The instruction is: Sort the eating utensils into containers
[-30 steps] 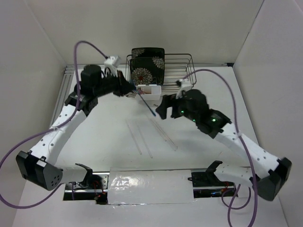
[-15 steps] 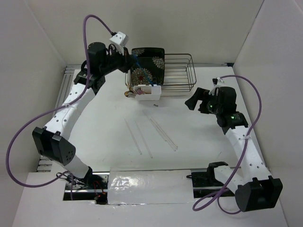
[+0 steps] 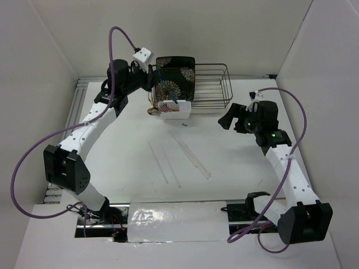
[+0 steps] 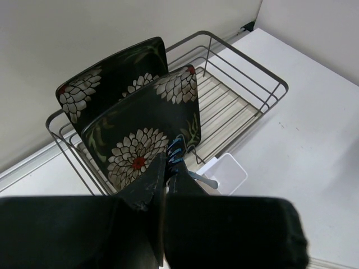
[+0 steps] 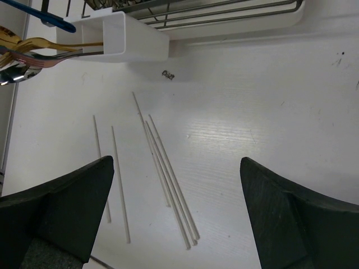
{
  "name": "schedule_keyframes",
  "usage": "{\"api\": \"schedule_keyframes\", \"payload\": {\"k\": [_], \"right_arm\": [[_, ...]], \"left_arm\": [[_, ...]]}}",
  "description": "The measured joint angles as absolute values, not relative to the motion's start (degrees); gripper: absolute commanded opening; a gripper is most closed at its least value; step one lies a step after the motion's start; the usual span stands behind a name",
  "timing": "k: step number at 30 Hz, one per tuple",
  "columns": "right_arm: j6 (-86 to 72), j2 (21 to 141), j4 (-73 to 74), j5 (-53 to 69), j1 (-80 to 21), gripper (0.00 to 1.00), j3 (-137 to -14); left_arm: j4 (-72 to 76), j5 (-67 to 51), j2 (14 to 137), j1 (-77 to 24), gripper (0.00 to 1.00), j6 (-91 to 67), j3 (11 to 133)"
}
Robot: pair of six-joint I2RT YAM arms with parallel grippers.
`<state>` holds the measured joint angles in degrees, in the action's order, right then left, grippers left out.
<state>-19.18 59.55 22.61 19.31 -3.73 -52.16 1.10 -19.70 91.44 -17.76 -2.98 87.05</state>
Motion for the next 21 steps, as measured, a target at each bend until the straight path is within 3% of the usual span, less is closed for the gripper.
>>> {"api": "schedule_keyframes", "payload": {"k": [17, 21], "right_arm": [[-17.02, 61.76, 19.73, 20.93, -3.99, 1.00, -51.66], [-16.51, 62.24, 19.16, 21.41, -4.43, 1.00, -50.87]], "left_arm": [[10.57, -18.20, 95.48, -17.76, 0.00, -1.06, 80.99], [11.66, -18.70, 95.55, -17.80, 0.09, -0.19, 78.87]]}}
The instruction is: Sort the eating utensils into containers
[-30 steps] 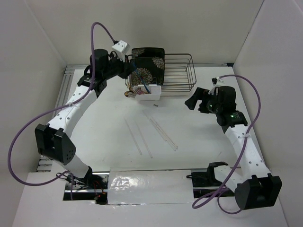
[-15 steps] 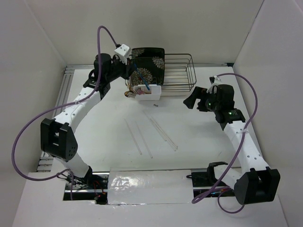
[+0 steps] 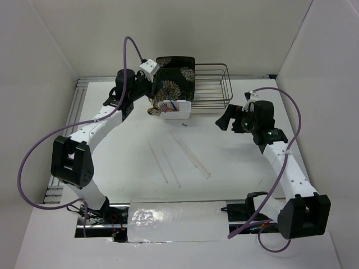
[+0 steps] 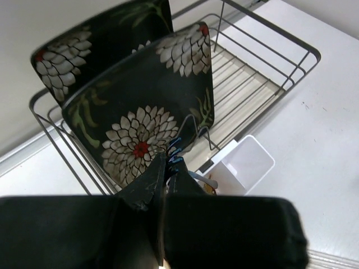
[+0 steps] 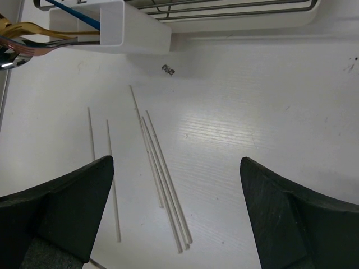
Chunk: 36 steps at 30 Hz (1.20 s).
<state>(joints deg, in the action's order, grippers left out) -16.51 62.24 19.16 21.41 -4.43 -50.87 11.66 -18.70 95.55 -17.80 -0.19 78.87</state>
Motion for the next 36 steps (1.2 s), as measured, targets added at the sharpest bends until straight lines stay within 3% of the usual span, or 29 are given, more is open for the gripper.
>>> {"api": "schedule_keyframes", "payload": {"k": [4, 10, 16, 17, 18, 19, 28, 36], "right_arm": [[-16.10, 62.67, 18.15, 20.69, -6.28, 1.00, -50.13], [-15.55, 63.79, 17.02, 19.81, -10.48, 1.00, -50.11], [-15.55, 66.00, 15.40, 18.55, -15.27, 1.00, -49.71], [-15.55, 66.15, 15.16, 18.39, -15.97, 1.00, -49.34], [-15.55, 66.28, 15.07, 18.35, -16.62, 1.00, -48.99], [-15.55, 66.46, 14.96, 18.33, -17.15, 0.97, -48.75], [-15.11, 68.45, 13.69, 13.17, -27.38, 0.93, -46.92], [-16.49, 75.31, 13.72, 5.87, -34.98, 0.74, -44.47]], "left_arm": [[11.64, -19.35, 95.83, -18.17, 0.14, -0.19, 78.19], [11.79, -20.69, 95.92, -18.57, 0.31, -0.21, 78.17], [11.51, -21.17, 95.44, -18.57, 0.76, -0.05, 78.17], [11.42, -21.21, 95.11, -18.57, 0.76, -0.08, 78.17], [11.03, -21.19, 94.74, -18.57, 0.91, -0.12, 78.37], [10.02, -21.10, 94.48, -18.57, 0.97, -0.03, 79.11], [1.69, -19.79, 85.38, -15.51, 1.00, -5.56, 87.72], [-8.64, -20.43, 67.55, -8.60, 1.00, -13.89, 80.60]]}}
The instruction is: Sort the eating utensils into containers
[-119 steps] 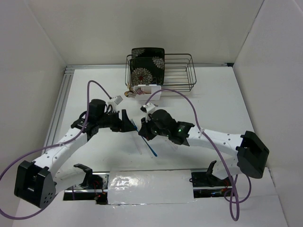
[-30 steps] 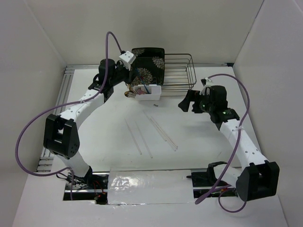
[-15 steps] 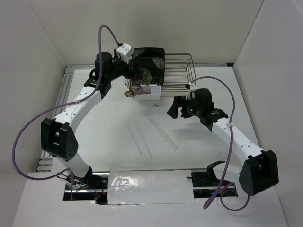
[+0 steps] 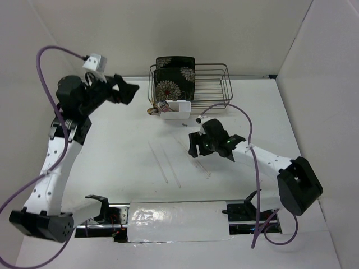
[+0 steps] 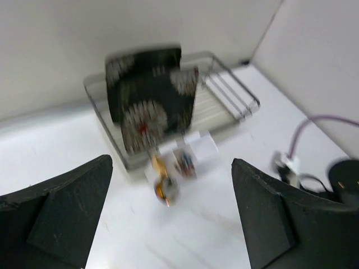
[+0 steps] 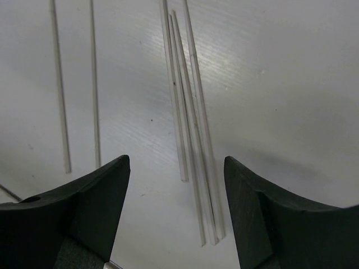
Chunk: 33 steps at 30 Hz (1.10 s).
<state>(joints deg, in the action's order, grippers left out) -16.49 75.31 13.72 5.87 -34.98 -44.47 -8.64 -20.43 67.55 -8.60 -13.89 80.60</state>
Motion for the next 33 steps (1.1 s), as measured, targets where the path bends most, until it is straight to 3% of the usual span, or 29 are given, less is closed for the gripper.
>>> {"api": "schedule_keyframes", "payload": {"k": [4, 9, 17, 27, 33], "right_arm": [[-18.06, 78.72, 14.35, 3.11, -36.64, 0.63, -44.42], [-18.79, 79.11, 14.22, 2.50, -36.73, 0.61, -43.68], [-18.98, 81.69, 14.68, 0.78, -43.05, 0.57, -45.10], [-22.37, 95.18, 16.84, -2.42, -54.98, 0.51, -65.54], [-24.43, 103.53, 18.72, -4.08, -59.68, 0.46, -70.72]], "left_arm": [[-14.61, -21.06, 58.67, -7.53, 1.00, -16.49, 69.36], [-22.17, -21.10, 52.97, -5.54, 1.00, -18.39, 60.64], [-27.81, -20.34, 51.40, -4.45, 0.96, -25.32, 56.51], [-35.44, -9.72, 53.04, -4.16, 0.97, -34.65, 50.24], [-35.66, -6.37, 50.81, -3.40, 0.99, -36.25, 50.24]]}}
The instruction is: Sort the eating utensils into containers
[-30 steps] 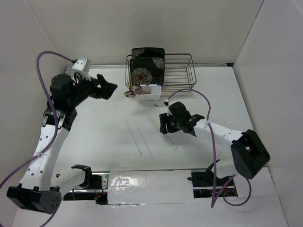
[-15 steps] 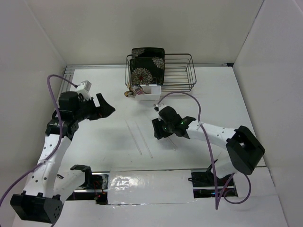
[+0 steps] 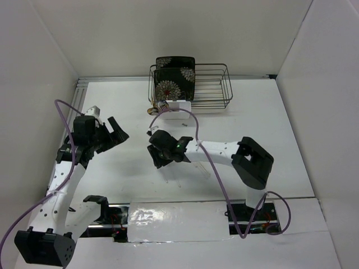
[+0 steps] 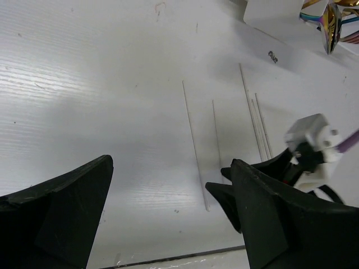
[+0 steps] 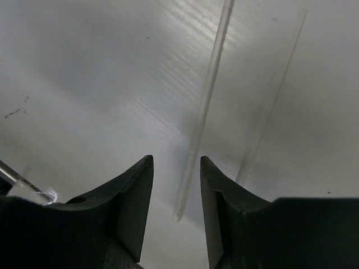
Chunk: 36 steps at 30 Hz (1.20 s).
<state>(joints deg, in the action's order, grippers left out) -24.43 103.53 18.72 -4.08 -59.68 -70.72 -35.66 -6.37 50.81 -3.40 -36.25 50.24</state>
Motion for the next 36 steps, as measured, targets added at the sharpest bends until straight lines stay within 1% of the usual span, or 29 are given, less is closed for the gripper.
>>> {"api": "schedule_keyframes", "payload": {"k": [7, 10, 14, 16, 17, 18, 20, 21, 28, 32, 36], "right_arm": [[-25.21, 110.76, 21.63, -7.92, -63.33, 0.41, -73.76], [-25.47, 112.40, 22.50, -9.63, -63.66, 0.37, -74.65], [-25.63, 113.56, 23.22, -11.75, -63.68, 0.34, -76.09], [-25.67, 113.82, 23.18, -12.67, -63.68, 0.30, -76.29], [-25.67, 113.86, 23.20, -12.97, -63.68, 0.26, -76.29], [-25.67, 113.93, 23.20, -13.28, -63.68, 0.15, -76.29], [-25.93, 114.02, 23.18, -13.98, -63.68, 0.04, -76.27], [-26.06, 114.04, 23.09, -14.15, -63.66, 0.00, -76.18], [-25.67, 111.98, 17.98, -13.34, -63.64, 0.00, -71.92], [-25.93, 108.66, 14.98, -6.61, -61.73, 0.00, -67.40], [-26.83, 104.95, 15.25, -0.67, -59.24, 0.00, -65.08]], "left_arm": [[-37.10, -4.62, 49.47, -2.66, 1.00, -36.27, 50.24], [-37.52, -4.10, 47.83, -2.48, 1.00, -36.18, 50.22], [-37.52, -3.64, 46.09, -2.31, 1.00, -35.99, 50.22], [-37.54, -3.49, 45.63, -2.31, 1.00, -35.94, 50.22], [-37.52, -3.44, 45.52, -2.31, 1.00, -35.92, 50.17], [-37.47, -3.40, 45.41, -2.31, 1.00, -35.90, 50.06], [-37.47, -3.51, 45.21, -2.31, 1.00, -35.90, 49.43], [-37.56, -3.60, 45.17, -2.31, 1.00, -35.90, 49.08], [-37.87, -5.10, 46.65, -2.28, 1.00, -38.89, 46.68], [-36.77, -7.97, 48.56, -2.28, 0.96, -42.68, 43.51], [-31.35, -13.30, 49.84, -2.76, 0.94, -46.74, 38.57]]}}
